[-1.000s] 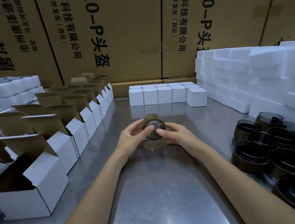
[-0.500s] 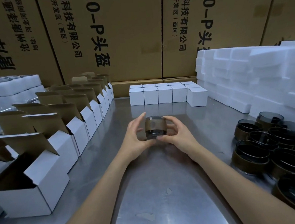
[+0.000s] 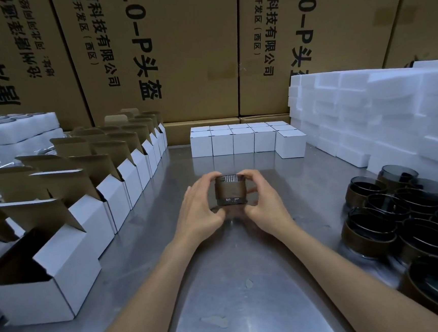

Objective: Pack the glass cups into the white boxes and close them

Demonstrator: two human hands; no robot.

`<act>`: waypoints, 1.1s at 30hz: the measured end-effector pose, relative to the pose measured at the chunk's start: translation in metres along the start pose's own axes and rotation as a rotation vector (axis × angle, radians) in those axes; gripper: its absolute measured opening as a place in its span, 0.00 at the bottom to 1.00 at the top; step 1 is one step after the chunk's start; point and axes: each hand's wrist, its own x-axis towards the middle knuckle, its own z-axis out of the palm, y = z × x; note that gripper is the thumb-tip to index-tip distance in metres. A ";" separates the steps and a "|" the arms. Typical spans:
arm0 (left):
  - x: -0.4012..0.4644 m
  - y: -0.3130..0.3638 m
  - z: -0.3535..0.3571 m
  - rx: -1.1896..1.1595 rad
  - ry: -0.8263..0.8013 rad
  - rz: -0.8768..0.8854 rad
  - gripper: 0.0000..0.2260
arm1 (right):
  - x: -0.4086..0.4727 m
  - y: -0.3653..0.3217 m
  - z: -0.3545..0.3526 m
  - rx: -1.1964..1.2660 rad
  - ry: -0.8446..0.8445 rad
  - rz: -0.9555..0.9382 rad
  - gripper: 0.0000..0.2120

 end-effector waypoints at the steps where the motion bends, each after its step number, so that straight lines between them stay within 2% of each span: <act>1: 0.001 0.001 -0.001 0.061 0.005 0.050 0.30 | 0.000 0.001 0.001 -0.030 0.023 -0.028 0.30; 4: 0.002 0.003 -0.001 0.183 0.026 0.116 0.29 | 0.001 0.003 0.001 -0.079 0.050 -0.088 0.32; 8: 0.000 0.001 -0.001 0.077 0.014 -0.027 0.25 | 0.003 0.004 0.002 -0.043 0.015 -0.057 0.38; 12: -0.001 0.001 -0.001 -0.027 -0.012 -0.092 0.26 | 0.004 0.007 -0.001 -0.036 0.012 -0.005 0.31; 16: 0.000 0.004 -0.001 0.106 -0.028 0.055 0.30 | 0.003 0.005 -0.002 -0.098 0.088 -0.089 0.28; 18: 0.002 0.005 -0.001 0.173 0.002 0.125 0.29 | 0.003 0.004 -0.001 -0.142 0.110 -0.130 0.28; 23: -0.001 0.004 -0.001 0.092 0.008 -0.022 0.26 | 0.002 0.006 0.000 -0.132 -0.008 -0.094 0.35; 26: -0.002 0.004 -0.002 0.024 -0.004 -0.054 0.26 | 0.002 0.008 0.000 -0.073 0.013 -0.050 0.31; 28: -0.001 0.005 -0.003 0.021 -0.012 -0.035 0.28 | 0.003 0.008 -0.001 -0.100 0.051 -0.053 0.29; 31: 0.000 0.007 -0.003 0.073 -0.018 0.096 0.31 | 0.001 0.007 0.000 -0.164 0.081 -0.106 0.31; 33: 0.001 0.008 -0.002 0.105 -0.016 0.127 0.29 | 0.001 0.006 0.001 -0.170 0.086 -0.120 0.33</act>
